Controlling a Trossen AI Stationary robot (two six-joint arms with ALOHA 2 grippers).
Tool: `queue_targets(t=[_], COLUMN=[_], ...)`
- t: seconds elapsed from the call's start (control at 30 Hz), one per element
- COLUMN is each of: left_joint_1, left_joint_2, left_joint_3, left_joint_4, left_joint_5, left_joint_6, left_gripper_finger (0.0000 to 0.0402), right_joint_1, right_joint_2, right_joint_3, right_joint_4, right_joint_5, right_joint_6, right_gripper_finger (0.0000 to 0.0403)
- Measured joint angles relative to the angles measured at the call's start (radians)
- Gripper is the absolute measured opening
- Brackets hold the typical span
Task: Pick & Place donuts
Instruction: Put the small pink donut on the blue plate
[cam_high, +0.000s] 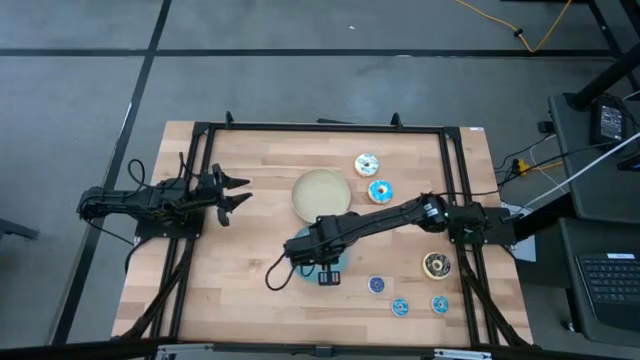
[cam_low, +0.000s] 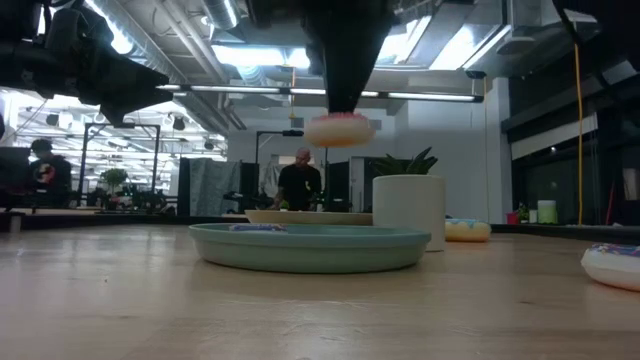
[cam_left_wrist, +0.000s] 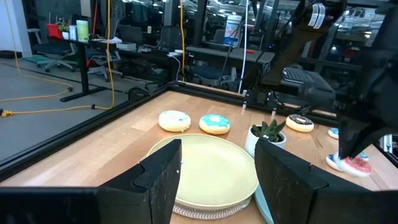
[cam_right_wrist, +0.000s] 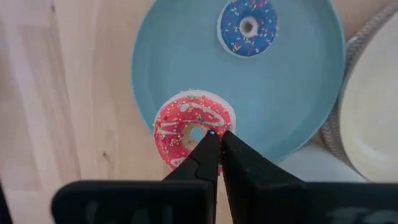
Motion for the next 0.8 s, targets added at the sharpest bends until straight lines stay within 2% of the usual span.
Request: queue_targets(t=[0.47,0.8], left_joint_1=[0.000,0.000], left_joint_2=[0.000,0.000], left_joint_3=[0.000,0.000], left_joint_4=[0.000,0.000], left_joint_5=[0.000,0.000], left_joint_6=[0.000,0.000], left_gripper_finger=[0.0196,0.0196], right_joint_1=[0.000,-0.001], right_joint_2=[0.080,0.086], right_joint_3=[0.001,-0.007], right_joint_4=[0.053,0.141], right_joint_5=[0.000,0.000], right_joint_6=[0.009,0.009], right_gripper_finger=[0.0019,0.0019])
